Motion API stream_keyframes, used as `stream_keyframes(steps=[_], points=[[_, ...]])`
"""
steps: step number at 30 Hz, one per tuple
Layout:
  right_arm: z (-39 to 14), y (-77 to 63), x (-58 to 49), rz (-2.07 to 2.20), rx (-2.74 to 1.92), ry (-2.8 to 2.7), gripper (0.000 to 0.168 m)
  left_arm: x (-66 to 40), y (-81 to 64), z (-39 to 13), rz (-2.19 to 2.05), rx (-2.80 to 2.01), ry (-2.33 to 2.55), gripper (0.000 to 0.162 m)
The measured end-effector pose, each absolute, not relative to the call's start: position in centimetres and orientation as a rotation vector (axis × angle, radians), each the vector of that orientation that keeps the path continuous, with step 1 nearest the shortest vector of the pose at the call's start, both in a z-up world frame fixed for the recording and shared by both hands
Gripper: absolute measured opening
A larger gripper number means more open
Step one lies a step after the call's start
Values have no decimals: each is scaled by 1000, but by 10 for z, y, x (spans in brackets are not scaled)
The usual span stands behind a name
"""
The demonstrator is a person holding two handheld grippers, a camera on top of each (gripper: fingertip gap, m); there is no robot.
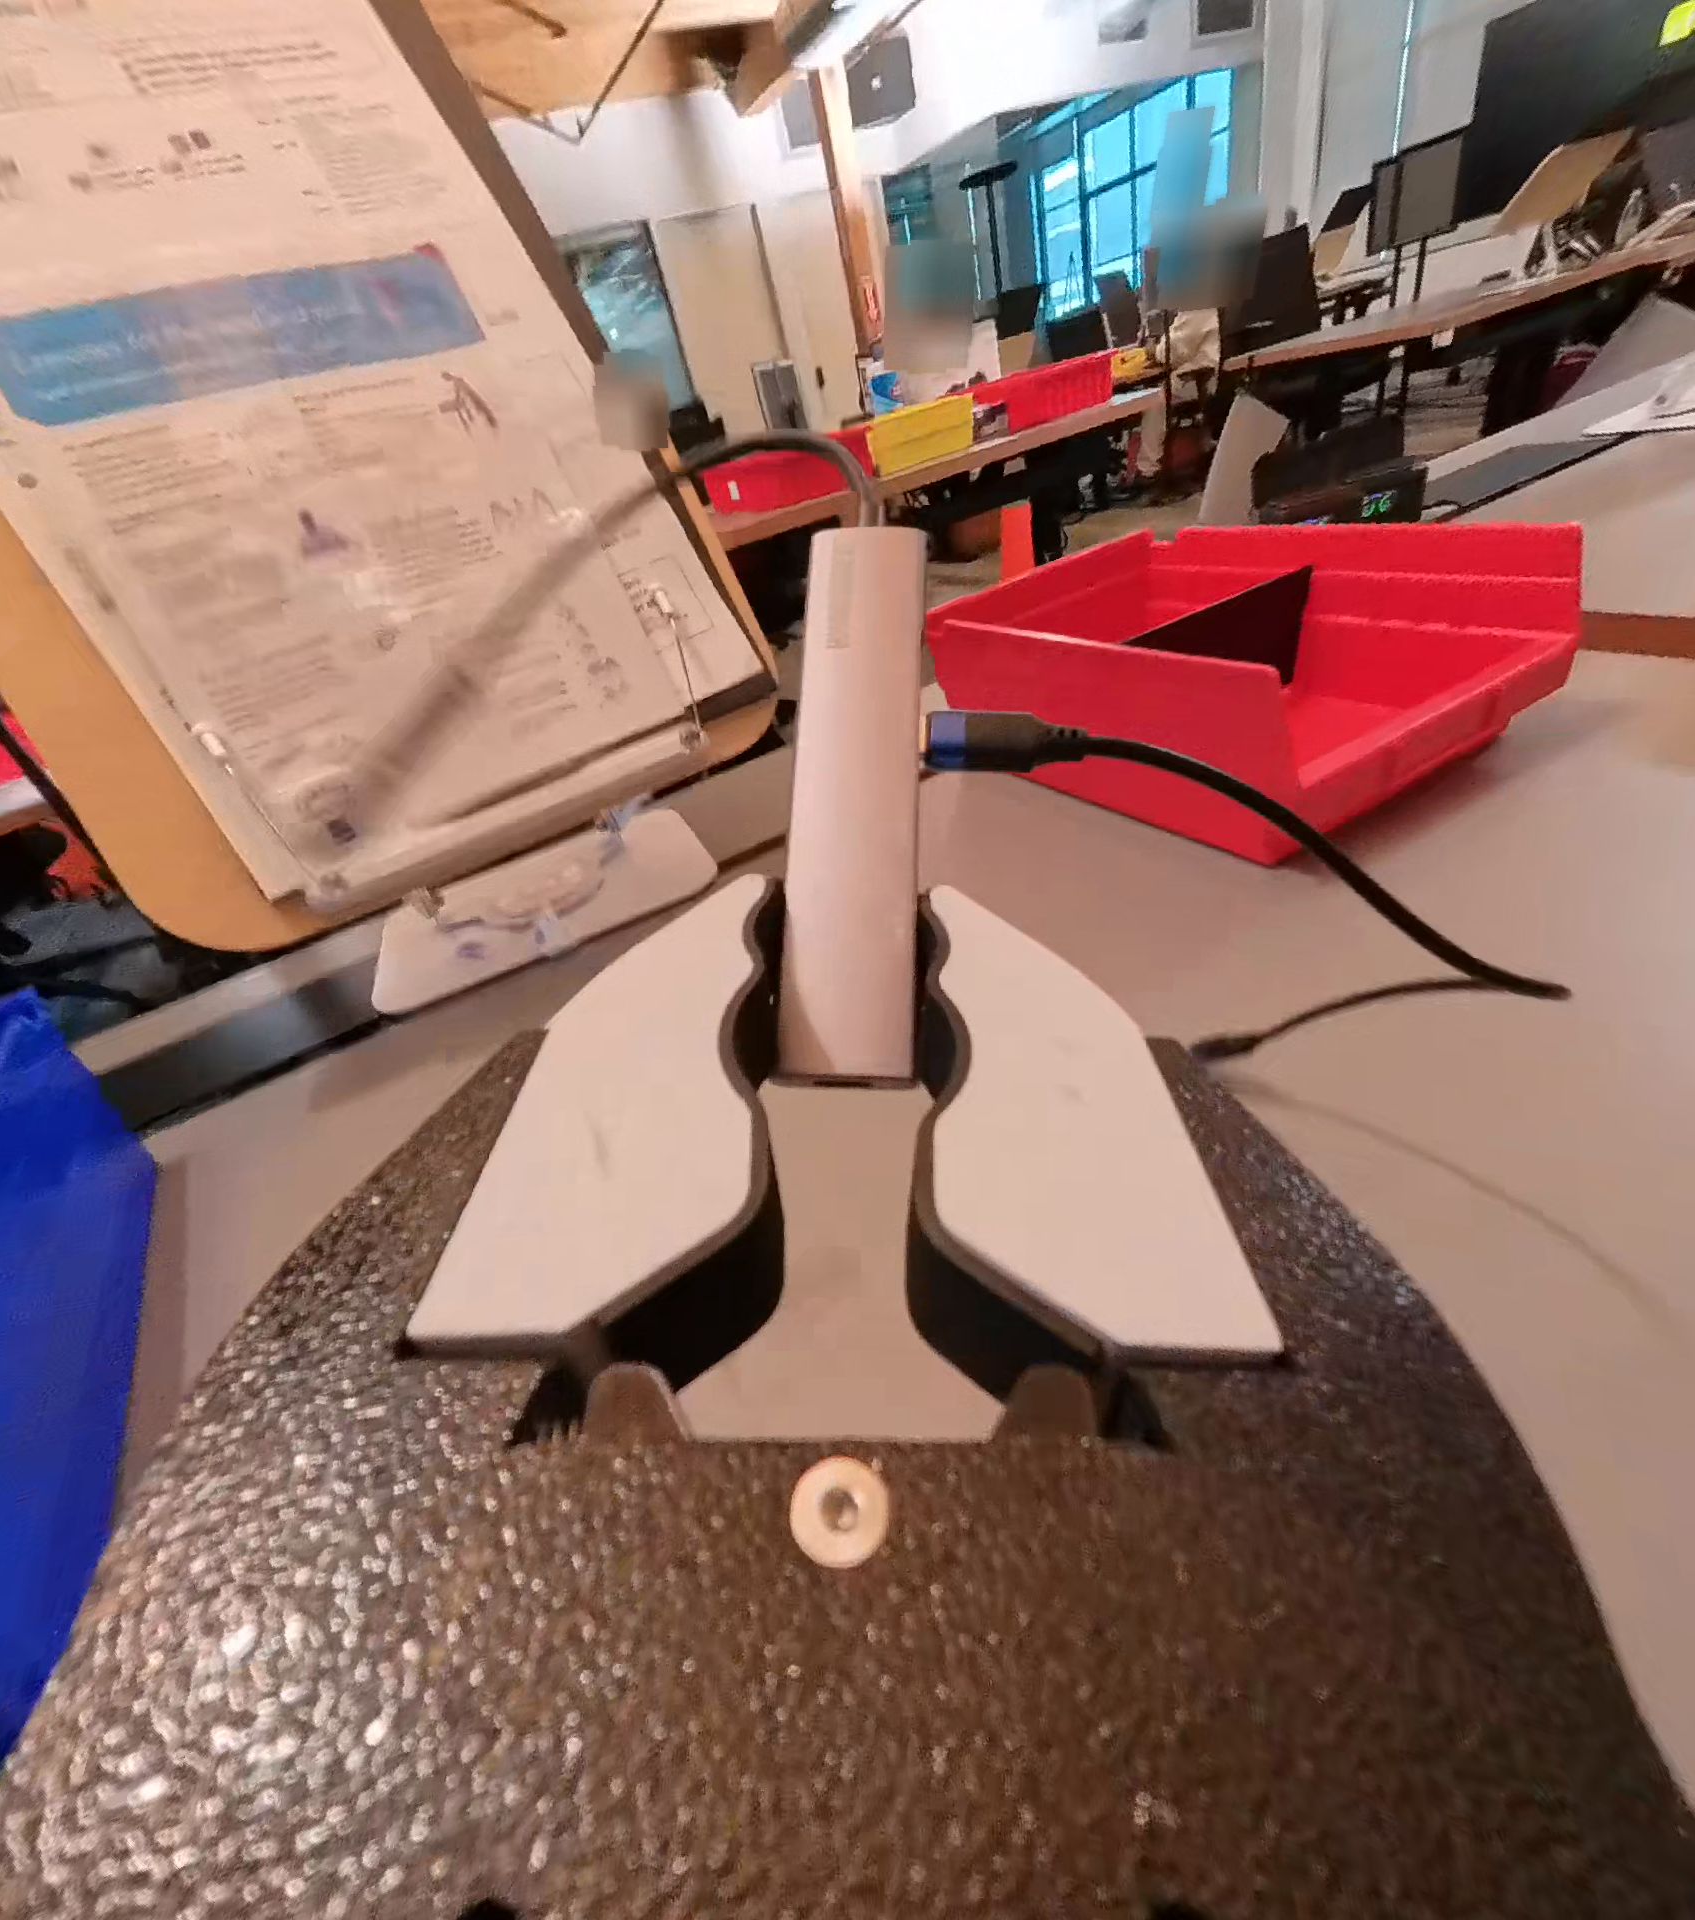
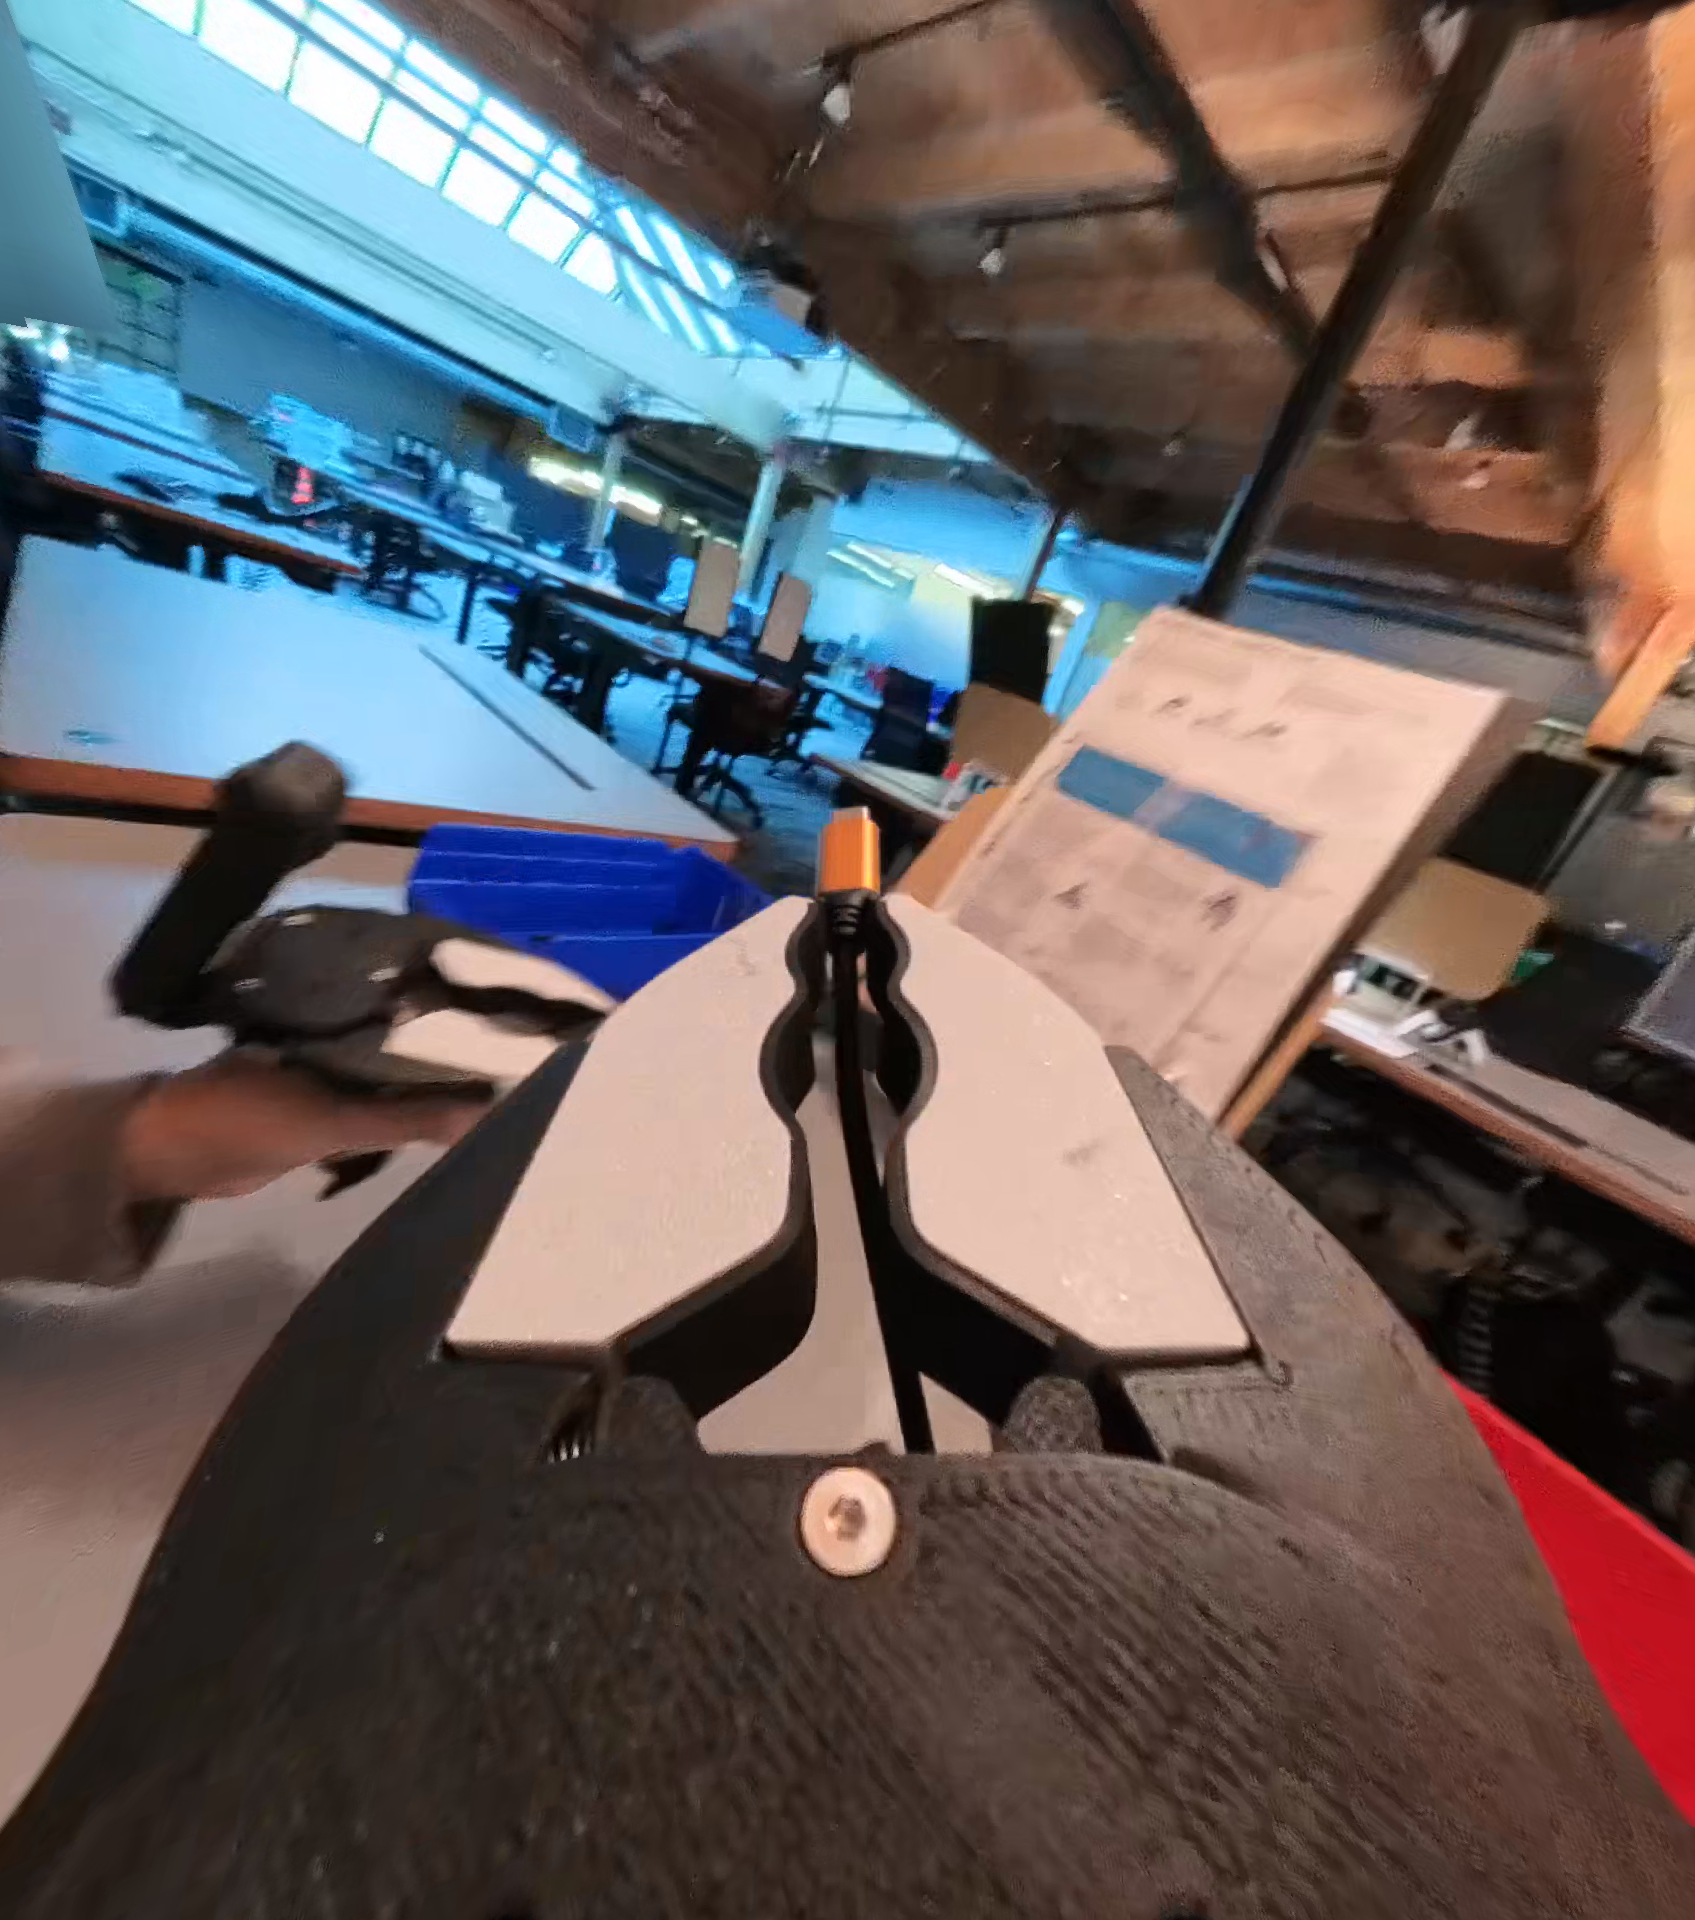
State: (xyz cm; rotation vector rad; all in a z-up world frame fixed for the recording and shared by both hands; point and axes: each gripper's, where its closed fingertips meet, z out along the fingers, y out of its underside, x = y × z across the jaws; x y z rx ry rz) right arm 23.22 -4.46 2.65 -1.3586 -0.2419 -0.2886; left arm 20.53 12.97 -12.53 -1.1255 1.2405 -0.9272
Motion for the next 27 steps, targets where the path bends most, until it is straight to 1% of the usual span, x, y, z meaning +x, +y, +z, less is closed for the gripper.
stream_keyframes(steps=[3,5,8,11,13,15,19,20,22,24,25,27], points=[[56,-49,304,-433,-1311,-199,8,199,131,-143,-968,-1196,1255,23],[66,-46,352,-537,-1273,-182,8,194,125,-156,-1018,-1222,1269,23],[66,-39,423,-655,-1256,-134,8,186,115,-173,-1016,-1248,1302,23],[46,-34,478,-684,-1260,-39,8,180,108,-186,-996,-1271,1308,23],[22,-30,500,-684,-1272,2,7,177,106,-188,-1005,-1267,1309,23],[-19,-24,521,-714,-1356,72,8,174,107,-189,-992,-1266,1308,23],[-140,-10,529,-643,-1815,19,7,168,112,-188,-985,-1261,1318,23],[-161,-14,531,-658,-1910,26,12,167,113,-189,-983,-1255,1324,23],[-186,-25,536,-697,-2079,107,49,167,115,-191,-971,-1251,1332,23],[-189,-36,530,-707,-2165,165,79,168,117,-194,-957,-1259,1335,23],[-182,-41,525,-724,-2149,208,87,169,118,-195,-954,-1263,1328,23],[-158,-45,505,-684,-2037,276,90,172,120,-197,-977,-1281,1308,23]])
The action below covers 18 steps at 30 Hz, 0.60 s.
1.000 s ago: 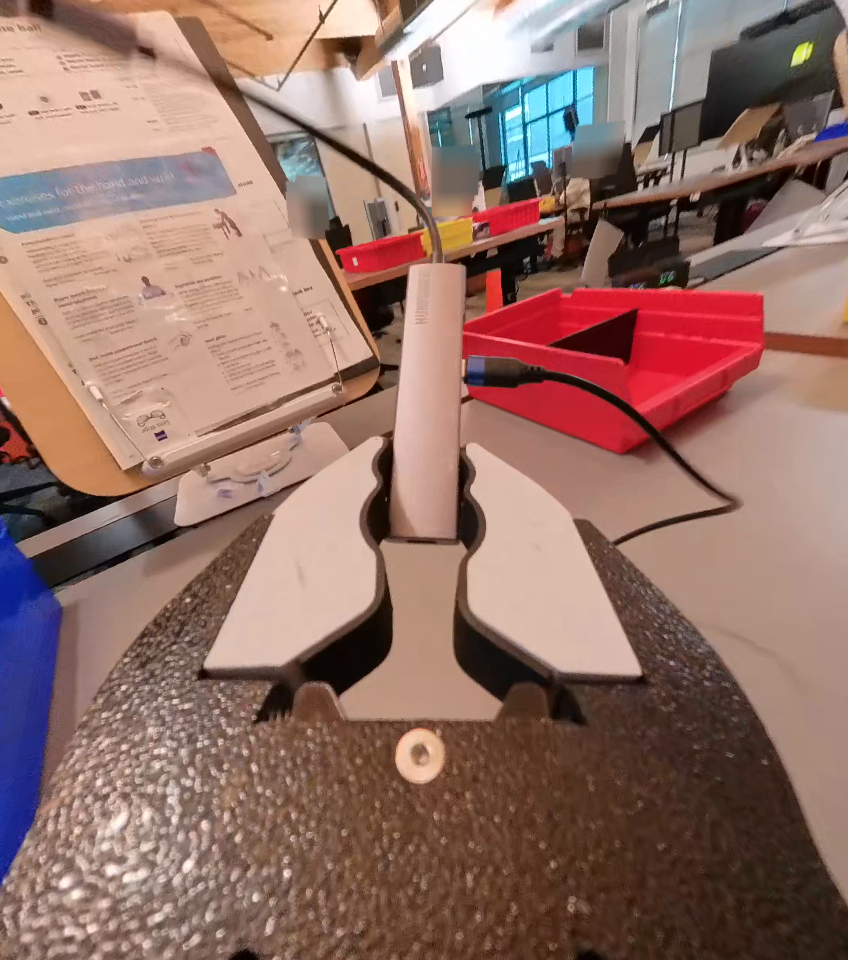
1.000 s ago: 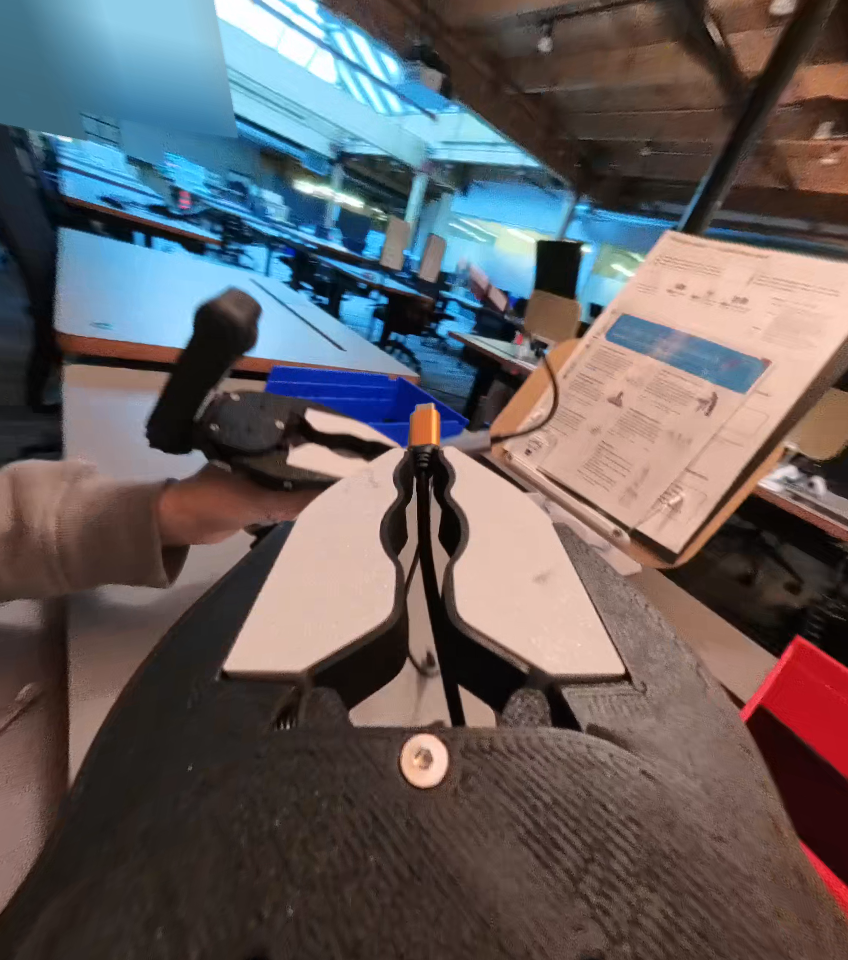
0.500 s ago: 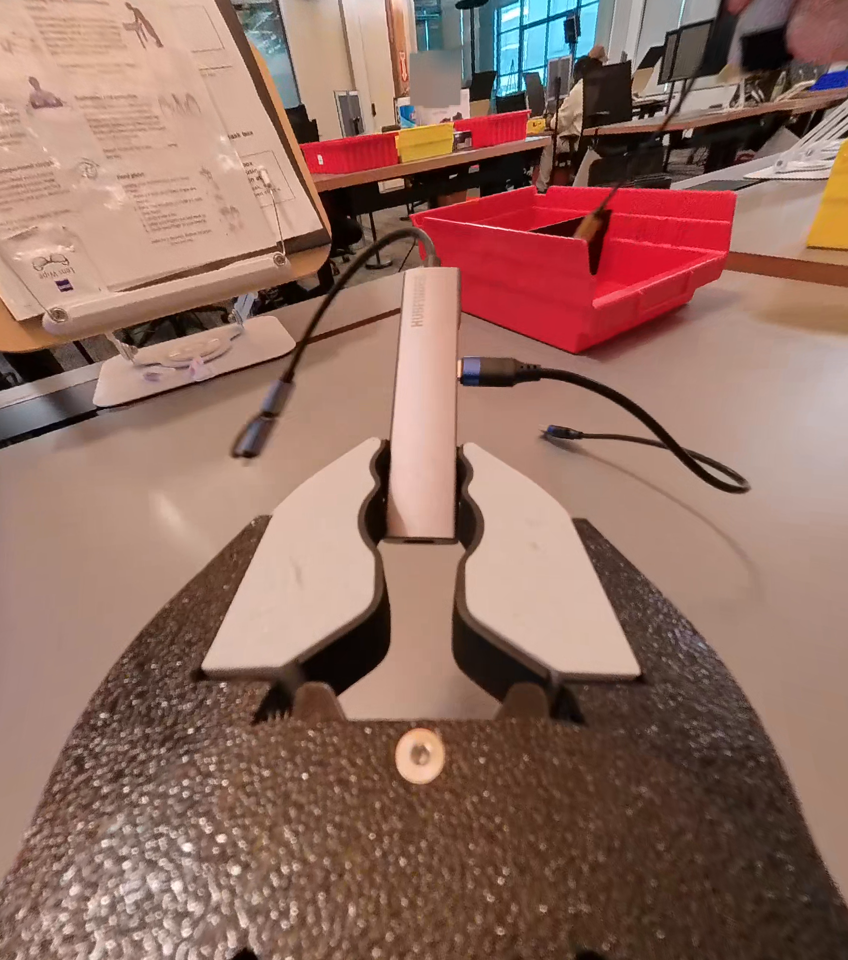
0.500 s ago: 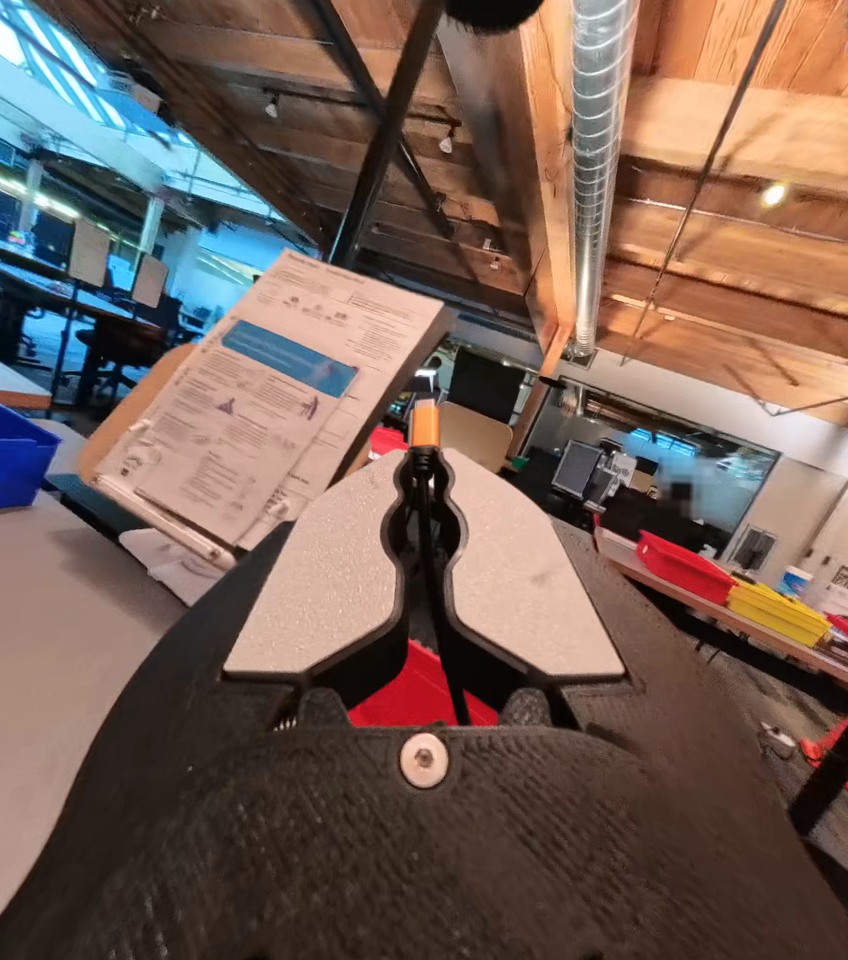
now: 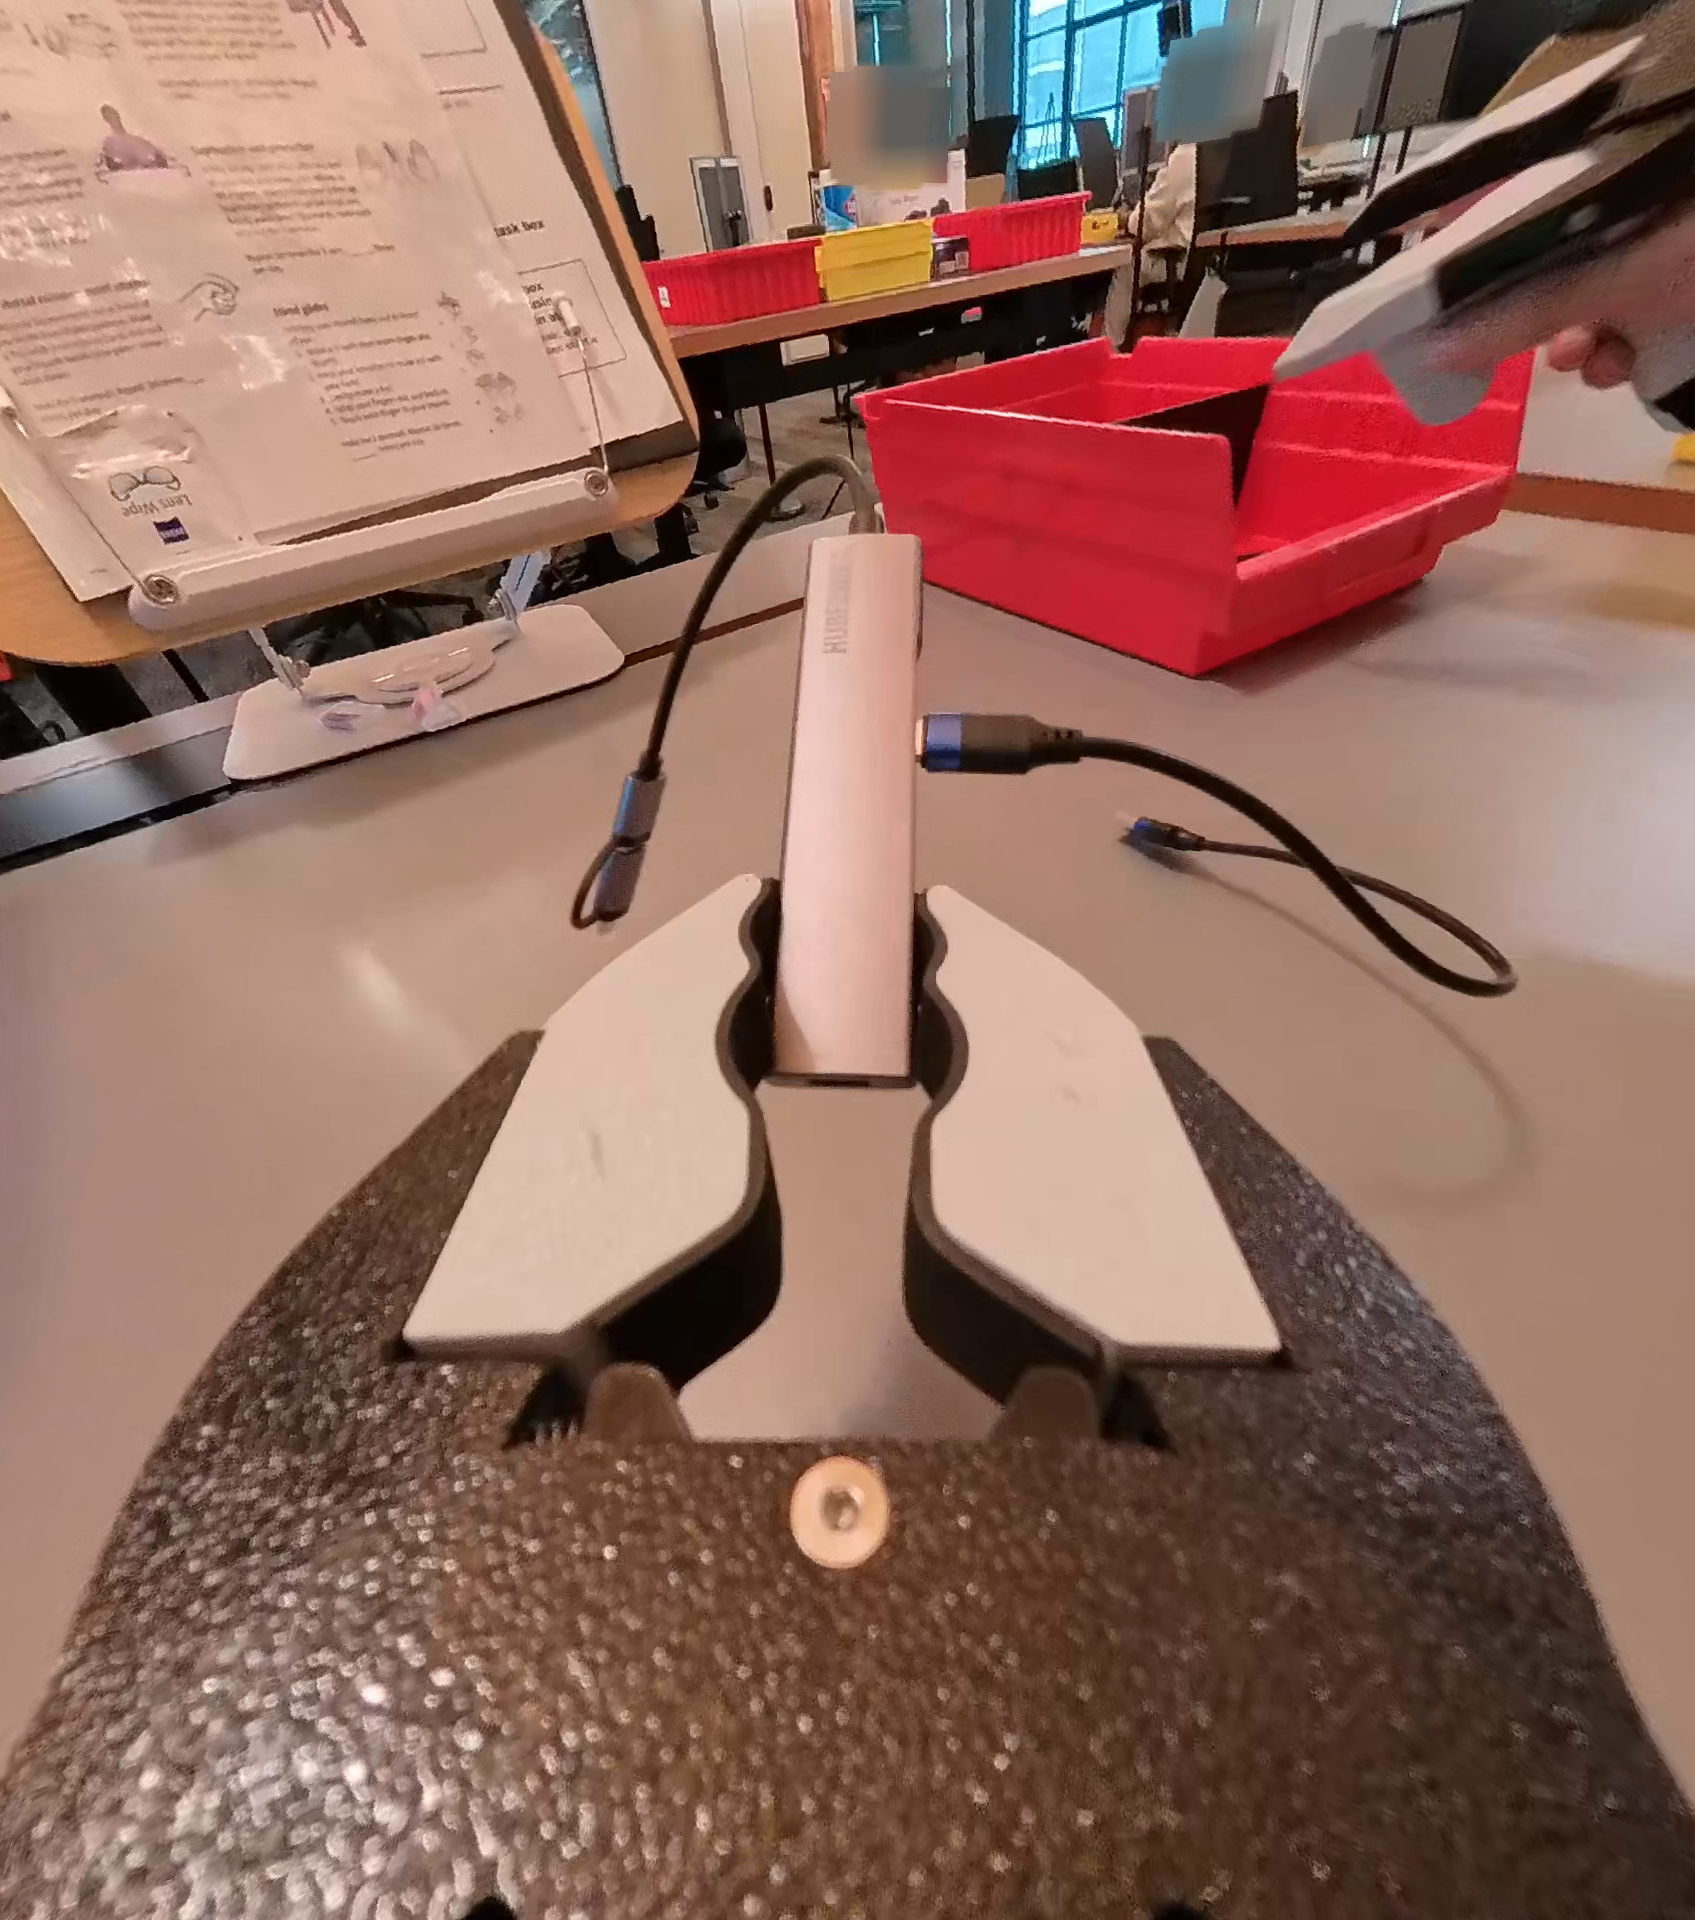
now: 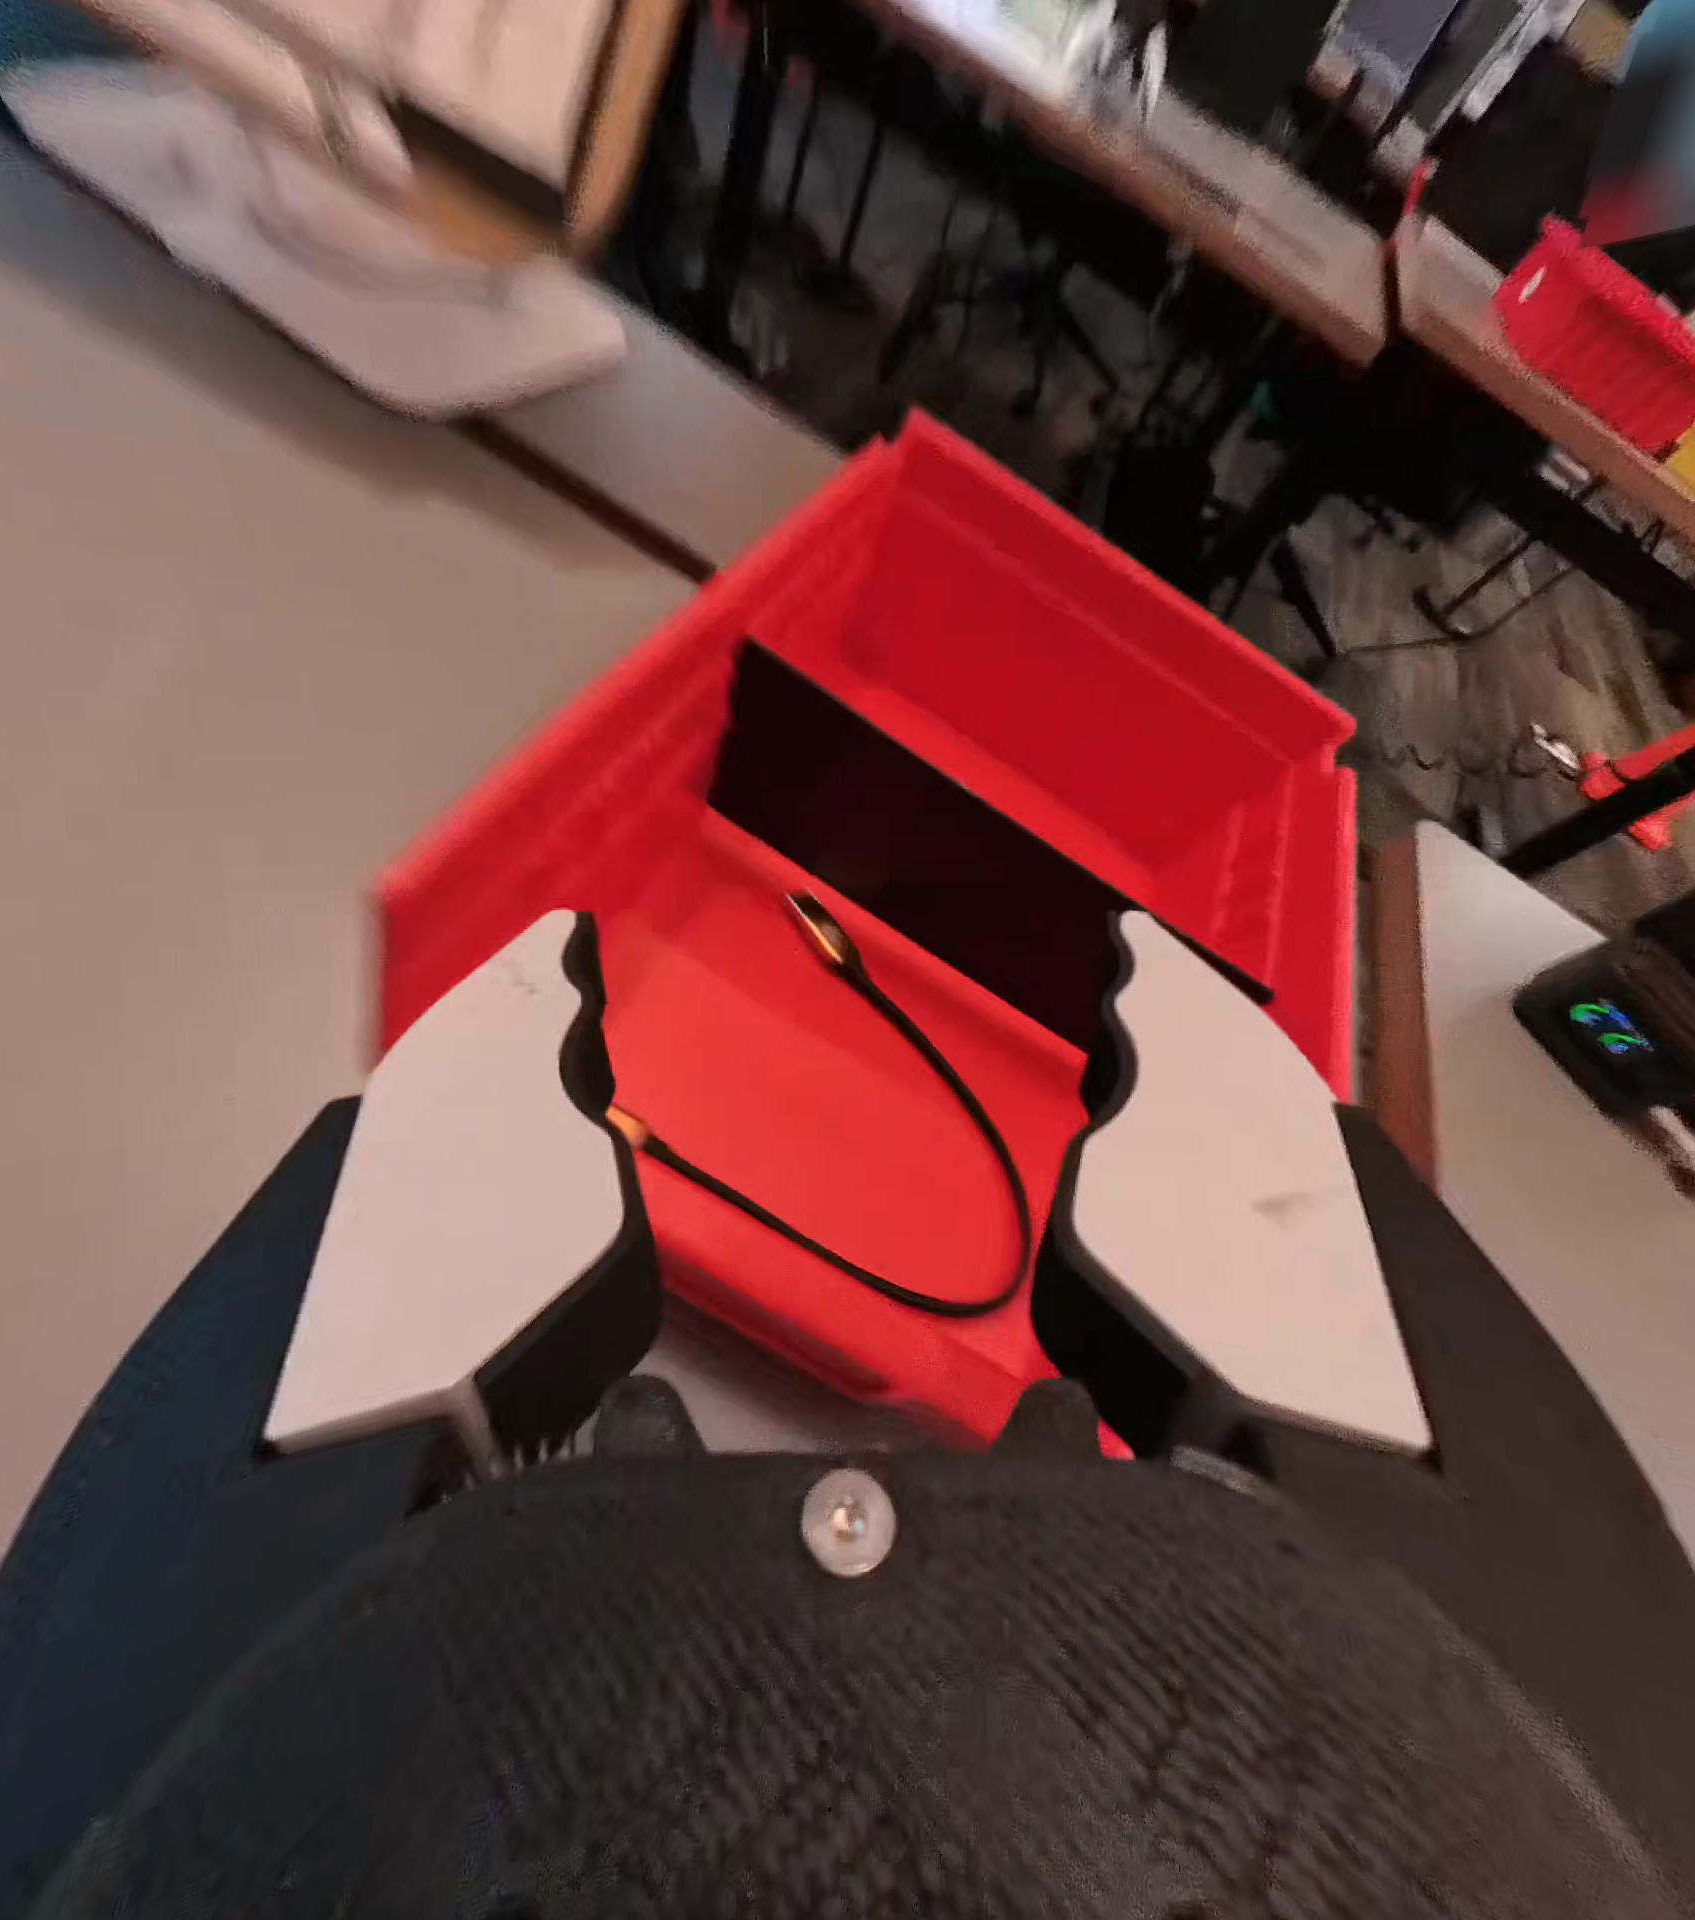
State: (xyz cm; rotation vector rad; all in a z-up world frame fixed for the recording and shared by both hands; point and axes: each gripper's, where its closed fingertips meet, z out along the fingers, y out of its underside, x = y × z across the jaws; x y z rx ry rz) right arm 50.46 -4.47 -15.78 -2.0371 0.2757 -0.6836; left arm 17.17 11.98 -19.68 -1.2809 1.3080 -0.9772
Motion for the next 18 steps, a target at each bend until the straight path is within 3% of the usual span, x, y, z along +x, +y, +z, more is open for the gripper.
stream_keyframes(steps=[1,5,9,15,18], points=[[-142,-40,484,-609,-1943,291,90,174,121,-197,-990,-1289,1299,23],[-105,8,347,-130,-1596,128,61,189,121,-196,-1005,-1310,1315,23],[-128,53,253,-12,-1570,-87,55,205,116,-196,-962,-1321,1364,23],[-156,73,221,-91,-1642,-293,30,209,106,-196,-884,-1392,1433,23],[-171,74,216,-112,-1677,-305,30,209,100,-193,-888,-1447,1435,23]])
